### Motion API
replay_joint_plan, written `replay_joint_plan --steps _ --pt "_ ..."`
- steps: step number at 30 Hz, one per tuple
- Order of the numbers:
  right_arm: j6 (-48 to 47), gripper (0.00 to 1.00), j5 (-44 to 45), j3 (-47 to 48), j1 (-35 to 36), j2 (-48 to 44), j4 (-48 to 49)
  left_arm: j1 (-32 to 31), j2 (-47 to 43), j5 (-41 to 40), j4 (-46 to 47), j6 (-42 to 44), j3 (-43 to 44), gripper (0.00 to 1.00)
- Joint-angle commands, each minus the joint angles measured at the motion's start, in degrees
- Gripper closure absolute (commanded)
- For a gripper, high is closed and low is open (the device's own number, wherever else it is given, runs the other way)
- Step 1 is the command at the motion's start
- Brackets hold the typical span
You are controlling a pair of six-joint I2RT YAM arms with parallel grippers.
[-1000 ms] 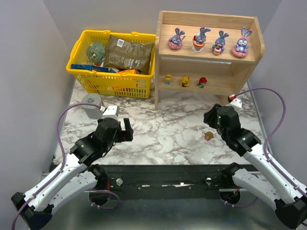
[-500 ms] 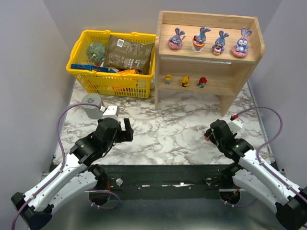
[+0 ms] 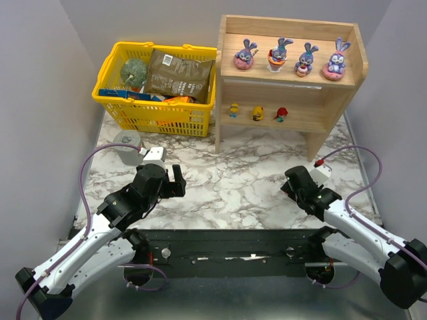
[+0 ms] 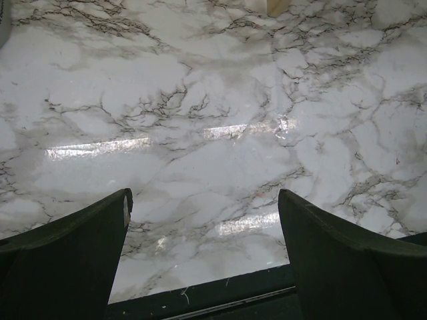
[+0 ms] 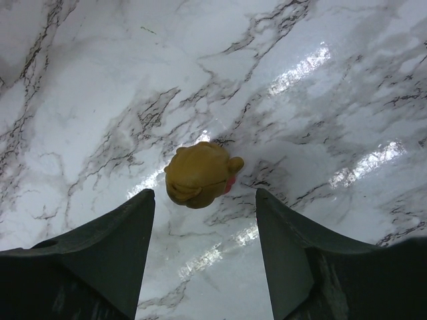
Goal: Place and organize the plastic toys onto the shelf
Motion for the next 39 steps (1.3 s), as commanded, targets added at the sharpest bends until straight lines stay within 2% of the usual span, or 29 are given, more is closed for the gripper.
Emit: replay_joint_plan --steps 1,13,27,33,39 --pt "-1.8 0.33 1.4 1.0 0.1 1.7 3.0 0.2 -0.5 0.6 0.7 0.8 0.5 0.01" --pt "1.2 0.42 3.7 3.9 0.7 9.0 1.1 0.2 -0.5 1.0 0.9 0.9 0.4 0.01" --pt "2.0 0.43 4.1 4.9 0.7 9.8 0.1 0.3 -0.6 0.9 0.9 0.9 0.4 0.01" --pt "2.1 0.60 4.2 5.5 0.8 10.4 0.0 0.3 -0.7 0.9 0.8 0.9 0.4 0.01" --pt "1.3 0.82 4.7 6.7 0.7 10.5 -0.9 0.2 -1.0 0.8 0.8 0.8 0.4 0.01"
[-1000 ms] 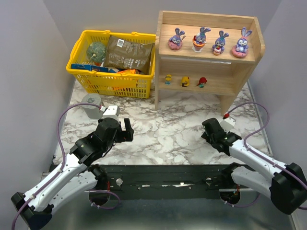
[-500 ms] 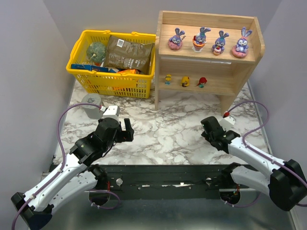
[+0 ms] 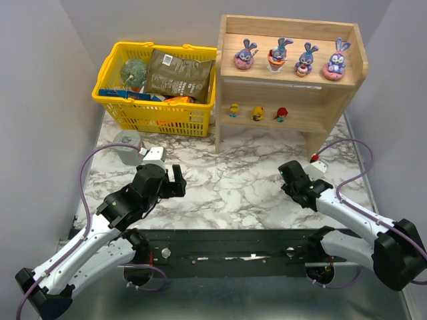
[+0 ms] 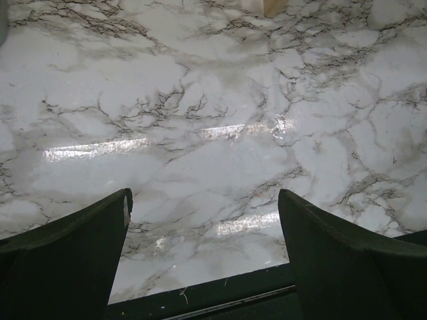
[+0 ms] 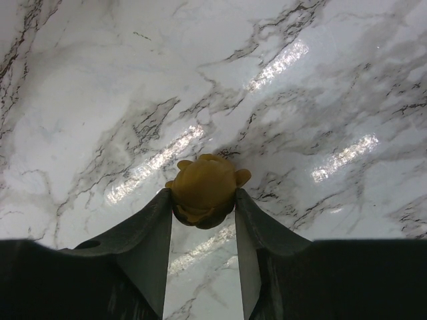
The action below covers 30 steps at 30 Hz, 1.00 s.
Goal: Place and organize the plastic toys onto the shelf
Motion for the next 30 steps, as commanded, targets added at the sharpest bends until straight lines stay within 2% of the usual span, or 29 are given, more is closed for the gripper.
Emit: replay_joint_plan --steps 1,2,6,10,21,30 --pt "-0.3 0.85 3.1 2.9 0.3 0.2 -1.9 0.3 -0.7 0.5 0.7 0.5 0.4 0.01" --pt "-0.5 0.89 3.4 3.2 0.2 0.1 -2.8 0.2 -0.7 0.4 0.6 0.5 0.4 0.01" --pt "-3.4 0.94 3.8 6.1 0.3 -1.8 -4.8 0.2 -0.8 0.5 0.7 0.5 0.4 0.01" --pt "-10.1 0.95 3.4 10.9 0.3 -3.1 -6.4 0.2 -0.8 0.6 0.8 0.6 0.4 0.01" --pt "-21.8 0.94 7.7 34.2 0.2 -2.2 -14.2 0.2 -0.7 0.5 0.7 0.5 0.4 0.01" --pt "-29.2 0.92 10.1 44.8 -0.7 3.6 -14.8 0.2 -0.7 0.4 0.7 0.5 0.4 0.01"
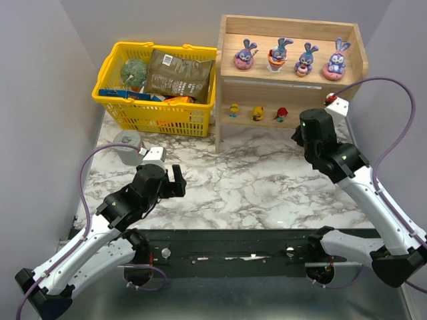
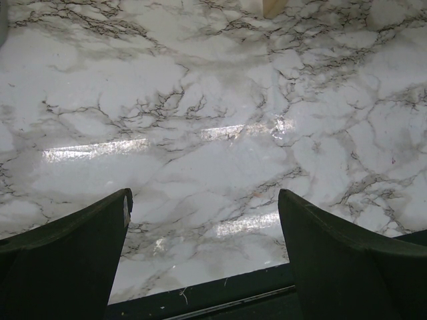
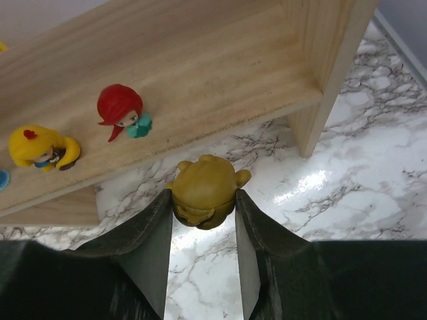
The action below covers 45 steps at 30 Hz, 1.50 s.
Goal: Place and organize the plastic toys onto the shelf
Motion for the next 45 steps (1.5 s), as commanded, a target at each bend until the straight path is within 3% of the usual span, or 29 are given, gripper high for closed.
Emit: replay_joint_plan --steps 1,25,45 --pt "-6.0 0.92 2.6 4.2 -0.8 3.6 -2.3 0.3 -0.4 0.3 0.6 0.5 0.4 0.01" --pt "-12.9 0.91 -12.6 1.3 -11.7 6.4 7.5 0.2 0.8 0.3 0.5 0.4 0.4 0.01" --pt "-15.0 0.88 -10.9 -1.3 -13.0 9.2 13.0 0.2 1.1 0.0 0.4 0.2 0.4 0.01"
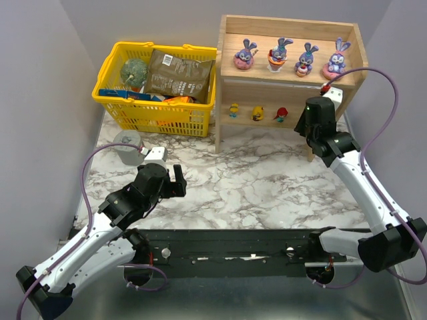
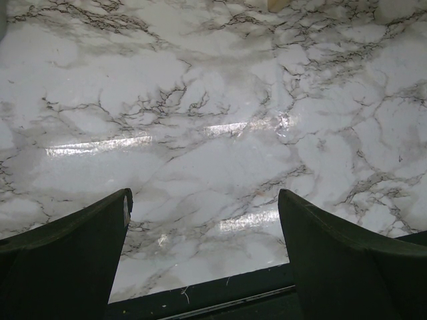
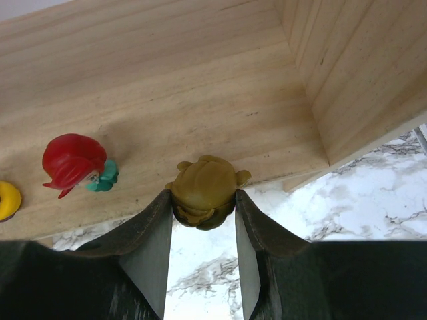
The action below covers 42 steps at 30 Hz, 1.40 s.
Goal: Place and organize the plastic toys onto the shelf
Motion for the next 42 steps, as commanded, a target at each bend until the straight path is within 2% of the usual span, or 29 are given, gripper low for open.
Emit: replay_joint_plan --steps 1,13,14,16,42 --pt "-1.4 0.87 1.0 -1.1 -0.5 0.5 2.4 0.2 -0.1 0.0 0.3 0.2 0.4 0.01" --pt "-2.5 0.77 1.6 -2.4 -0.9 1.9 4.9 0.2 -0.4 0.2 0.4 0.3 0.4 0.01" --pt "-2.5 0.71 1.8 -2.6 -0.8 1.9 5.2 0.2 -0.3 0.2 0.5 0.3 0.4 0.01" --pt "-2.7 0.69 2.1 -3.1 -0.8 1.6 6.0 0.2 -0.4 0.2 0.5 0.3 0.3 0.01" --pt "-7.3 0.76 5.2 -10.0 -0.8 -0.2 17.1 0.3 -0.4 0.2 0.5 0.3 0.3 0.01"
